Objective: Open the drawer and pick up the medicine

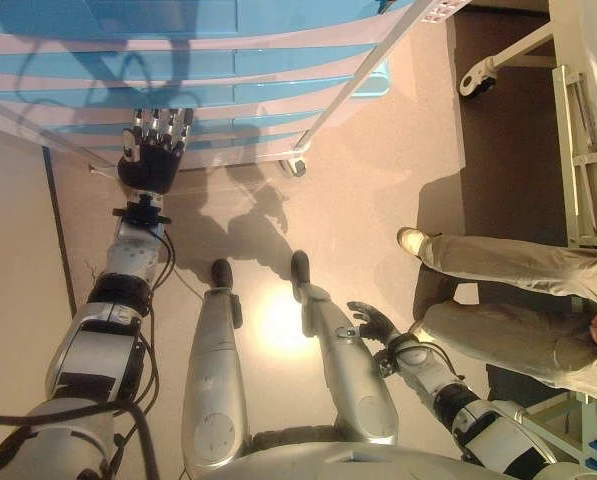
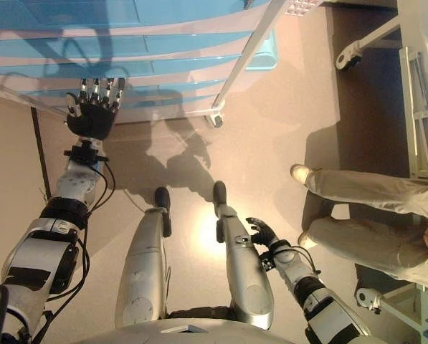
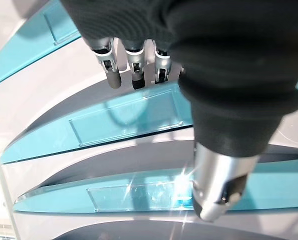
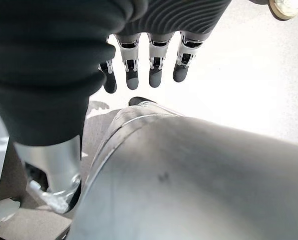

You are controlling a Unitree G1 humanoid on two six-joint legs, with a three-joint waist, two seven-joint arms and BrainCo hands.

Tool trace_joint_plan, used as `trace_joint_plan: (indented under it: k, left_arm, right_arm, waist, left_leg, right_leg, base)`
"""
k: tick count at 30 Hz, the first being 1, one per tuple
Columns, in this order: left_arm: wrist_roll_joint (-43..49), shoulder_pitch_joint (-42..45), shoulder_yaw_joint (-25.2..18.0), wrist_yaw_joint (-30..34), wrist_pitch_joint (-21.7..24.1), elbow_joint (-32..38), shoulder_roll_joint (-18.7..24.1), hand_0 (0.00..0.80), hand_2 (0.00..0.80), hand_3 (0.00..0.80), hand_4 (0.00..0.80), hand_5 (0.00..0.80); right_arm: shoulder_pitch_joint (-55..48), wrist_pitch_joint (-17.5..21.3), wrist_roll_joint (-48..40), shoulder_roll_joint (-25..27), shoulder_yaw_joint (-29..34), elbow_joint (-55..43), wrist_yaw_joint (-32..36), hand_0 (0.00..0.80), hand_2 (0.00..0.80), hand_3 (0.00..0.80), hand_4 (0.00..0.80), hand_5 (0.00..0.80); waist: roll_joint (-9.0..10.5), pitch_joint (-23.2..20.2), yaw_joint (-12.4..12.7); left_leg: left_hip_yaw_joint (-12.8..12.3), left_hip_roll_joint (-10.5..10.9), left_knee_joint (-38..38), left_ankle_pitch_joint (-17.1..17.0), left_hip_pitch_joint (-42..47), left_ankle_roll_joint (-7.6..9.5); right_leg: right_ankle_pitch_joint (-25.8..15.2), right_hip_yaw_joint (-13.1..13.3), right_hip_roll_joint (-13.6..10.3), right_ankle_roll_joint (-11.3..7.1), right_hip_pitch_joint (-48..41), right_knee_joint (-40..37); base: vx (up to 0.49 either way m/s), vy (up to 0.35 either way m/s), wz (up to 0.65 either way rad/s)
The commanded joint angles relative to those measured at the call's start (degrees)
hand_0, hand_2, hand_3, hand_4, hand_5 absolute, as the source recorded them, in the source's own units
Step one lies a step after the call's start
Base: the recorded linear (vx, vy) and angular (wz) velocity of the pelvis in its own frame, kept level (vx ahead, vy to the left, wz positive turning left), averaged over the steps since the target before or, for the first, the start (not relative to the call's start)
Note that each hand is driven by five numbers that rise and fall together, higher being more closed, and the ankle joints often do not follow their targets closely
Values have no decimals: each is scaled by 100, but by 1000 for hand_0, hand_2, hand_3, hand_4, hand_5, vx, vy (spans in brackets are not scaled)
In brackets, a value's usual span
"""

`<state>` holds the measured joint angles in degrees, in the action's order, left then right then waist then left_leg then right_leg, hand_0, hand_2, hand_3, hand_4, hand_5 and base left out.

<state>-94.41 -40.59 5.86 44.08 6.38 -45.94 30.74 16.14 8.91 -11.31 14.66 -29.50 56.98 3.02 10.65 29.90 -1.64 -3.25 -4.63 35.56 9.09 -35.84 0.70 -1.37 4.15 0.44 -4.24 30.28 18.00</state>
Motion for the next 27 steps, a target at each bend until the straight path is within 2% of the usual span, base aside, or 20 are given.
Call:
trace_joint_plan:
  k: [1, 2, 8, 12, 18, 22, 27]
  left_arm:
    - [265, -1625, 194, 691, 124, 1270, 470, 242, 242, 242, 242, 242]
    - [241, -1641, 193, 711, 191, 1263, 483, 800, 800, 800, 800, 800]
    - [-16, -1553, 159, 653, 304, 1223, 462, 800, 800, 800, 800, 800]
    - [-190, -1161, 107, 636, 289, 1125, 324, 800, 800, 800, 800, 800]
    - [-502, 262, -164, 982, 261, 1082, -139, 800, 800, 800, 800, 800]
    - [-664, 1800, -344, 1535, -323, 984, -612, 800, 800, 800, 800, 800]
    - [107, 3163, -319, 1568, -872, 699, -1186, 800, 800, 800, 800, 800]
  right_arm:
    - [-340, -8, 32, 31, -246, -148, 45, 0, 0, 0, 0, 0]
    - [-335, -9, 46, 32, -249, -139, 50, 0, 0, 0, 0, 0]
    - [-312, 11, 86, 40, -277, -169, 15, 0, 0, 0, 0, 0]
    - [-228, -22, 156, 19, -266, -217, -45, 0, 0, 0, 0, 0]
    - [-168, -180, 303, 63, -170, -385, -307, 0, 0, 0, 0, 0]
    - [-244, -480, 403, 286, 29, -575, -452, 0, 0, 0, 0, 0]
    - [-397, -648, 644, 619, 398, -668, -434, 0, 0, 0, 0, 0]
  waist:
    - [19, -10, -8]
    - [20, -10, -8]
    - [9, -10, 36]
    - [-60, -10, 135]
    - [-347, -10, 447]
    - [-678, -10, 753]
    - [-972, -10, 1017]
  left_leg:
    - [-386, 531, 274, 449, 28, 315]
    - [-379, 532, 267, 452, 29, 314]
    - [-280, 597, 155, 451, 50, 322]
    - [-182, 675, -16, 428, 99, 320]
    - [102, 832, -495, 255, 358, 274]
    - [416, 920, -774, 7, 575, 154]
    - [695, 921, -1087, -337, 860, -7]
  right_leg:
    - [-41, -342, 358, 310, -695, -542]
    - [-41, -338, 358, 311, -692, -545]
    - [4, -322, 369, 322, -674, -509]
    - [105, -349, 355, 345, -675, -420]
    - [444, -529, 262, 406, -757, -116]
    - [726, -813, 127, 503, -890, 136]
    - [914, -1137, -33, 614, -1230, 193]
  base:
    - [0, 0, 0]
    - [0, 0, 0]
    - [0, 0, 0]
    - [-28, 4, 1]
    - [-53, 3, 17]
    - [-14, -11, 35]
    - [14, 2, 62]
